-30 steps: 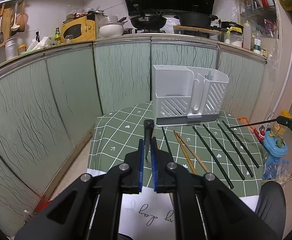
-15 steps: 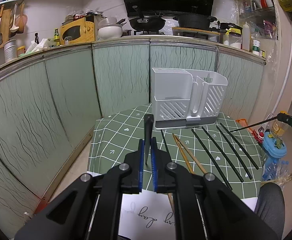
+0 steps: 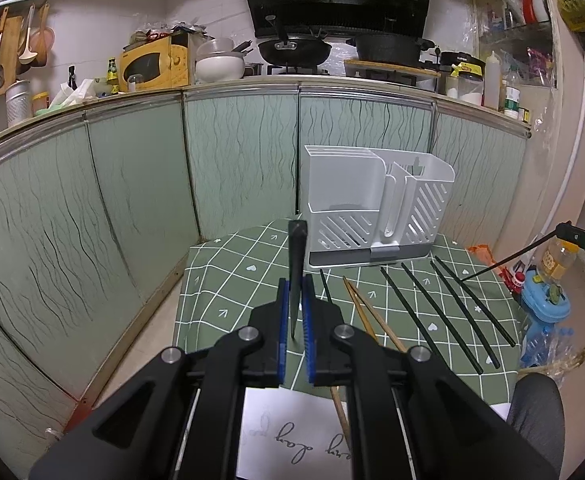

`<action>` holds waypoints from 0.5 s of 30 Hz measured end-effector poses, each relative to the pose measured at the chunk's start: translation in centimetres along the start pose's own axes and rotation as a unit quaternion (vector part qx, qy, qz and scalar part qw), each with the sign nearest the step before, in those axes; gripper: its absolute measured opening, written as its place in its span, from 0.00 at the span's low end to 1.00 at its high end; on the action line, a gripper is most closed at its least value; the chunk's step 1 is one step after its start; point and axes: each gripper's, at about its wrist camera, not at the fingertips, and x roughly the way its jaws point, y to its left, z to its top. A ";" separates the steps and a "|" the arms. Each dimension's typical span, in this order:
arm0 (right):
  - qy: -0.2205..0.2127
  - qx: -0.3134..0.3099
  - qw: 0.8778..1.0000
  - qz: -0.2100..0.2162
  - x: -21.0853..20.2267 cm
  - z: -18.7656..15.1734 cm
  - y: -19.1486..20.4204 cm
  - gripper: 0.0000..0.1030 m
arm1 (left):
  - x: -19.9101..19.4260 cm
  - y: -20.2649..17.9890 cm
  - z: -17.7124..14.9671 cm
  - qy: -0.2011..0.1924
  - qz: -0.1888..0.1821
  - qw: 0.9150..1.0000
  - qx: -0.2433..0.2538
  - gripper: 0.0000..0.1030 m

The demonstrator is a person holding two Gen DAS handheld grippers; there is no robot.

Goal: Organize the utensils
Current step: 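Lift the black chopsticks and carry both tools toward the white utensil holder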

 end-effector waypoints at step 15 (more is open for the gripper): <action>-0.009 -0.010 1.000 0.001 -0.3 1.2 0.3 0.06 | -0.8 -0.2 1.9 -0.014 -0.002 1.000 0.012 0.07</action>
